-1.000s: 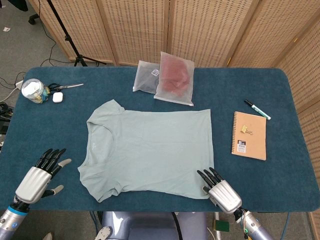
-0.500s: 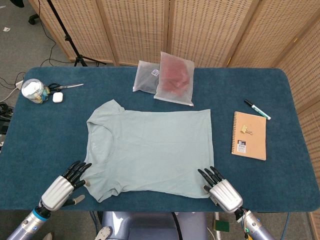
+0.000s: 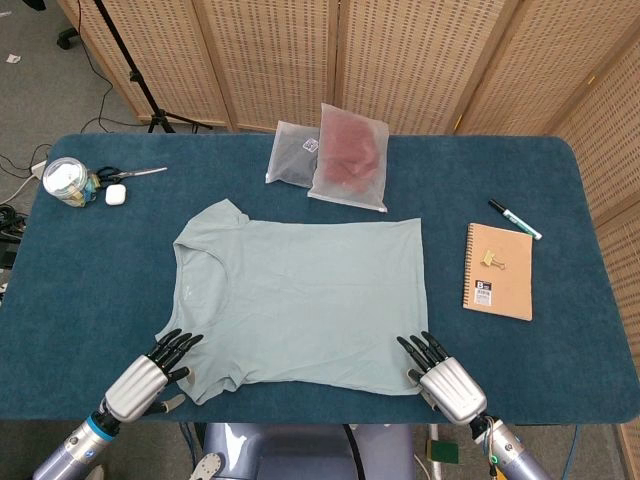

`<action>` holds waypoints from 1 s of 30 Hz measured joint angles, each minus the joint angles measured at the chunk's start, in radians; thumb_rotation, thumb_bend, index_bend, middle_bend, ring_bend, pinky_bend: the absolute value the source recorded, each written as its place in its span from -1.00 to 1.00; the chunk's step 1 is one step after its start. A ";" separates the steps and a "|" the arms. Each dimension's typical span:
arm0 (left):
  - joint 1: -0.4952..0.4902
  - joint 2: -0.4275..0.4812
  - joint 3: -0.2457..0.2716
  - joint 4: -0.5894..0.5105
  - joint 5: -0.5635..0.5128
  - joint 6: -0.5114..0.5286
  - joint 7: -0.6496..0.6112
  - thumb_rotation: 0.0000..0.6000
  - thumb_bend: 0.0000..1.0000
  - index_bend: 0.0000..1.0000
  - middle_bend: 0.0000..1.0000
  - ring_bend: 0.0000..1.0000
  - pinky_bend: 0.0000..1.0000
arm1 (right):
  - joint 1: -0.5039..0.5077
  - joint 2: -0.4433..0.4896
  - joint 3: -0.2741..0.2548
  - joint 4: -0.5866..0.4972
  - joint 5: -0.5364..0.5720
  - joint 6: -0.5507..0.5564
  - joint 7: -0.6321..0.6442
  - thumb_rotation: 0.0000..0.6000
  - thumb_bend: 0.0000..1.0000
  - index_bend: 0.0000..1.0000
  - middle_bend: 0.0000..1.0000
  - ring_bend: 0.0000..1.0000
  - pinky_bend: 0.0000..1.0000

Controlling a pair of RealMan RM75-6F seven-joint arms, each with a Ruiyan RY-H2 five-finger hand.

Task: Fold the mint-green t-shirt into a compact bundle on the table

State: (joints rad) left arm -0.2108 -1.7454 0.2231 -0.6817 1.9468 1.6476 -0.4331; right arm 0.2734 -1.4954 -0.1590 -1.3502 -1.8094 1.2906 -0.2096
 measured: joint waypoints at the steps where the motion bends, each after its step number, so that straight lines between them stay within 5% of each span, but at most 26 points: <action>1: -0.001 -0.004 0.002 0.005 -0.002 -0.001 -0.001 1.00 -0.56 0.08 -1.00 -1.00 -1.00 | 0.000 0.000 0.000 0.000 0.000 0.001 0.000 1.00 0.34 0.14 -1.00 -1.00 -0.99; 21: -0.027 -0.032 0.025 0.021 -0.037 -0.056 -0.008 1.00 -0.22 0.13 -1.00 -1.00 -1.00 | 0.000 0.002 -0.002 -0.001 0.000 0.005 -0.001 1.00 0.34 0.14 -1.00 -1.00 -0.99; 30: -0.029 -0.032 0.037 0.017 -0.042 -0.059 -0.015 1.00 -0.02 0.37 -1.00 -1.00 -1.00 | 0.001 0.004 -0.002 -0.003 -0.001 0.006 0.002 1.00 0.42 0.14 -1.00 -1.00 -0.99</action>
State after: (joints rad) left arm -0.2397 -1.7772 0.2600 -0.6645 1.9052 1.5885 -0.4484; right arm 0.2744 -1.4915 -0.1614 -1.3529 -1.8100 1.2969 -0.2081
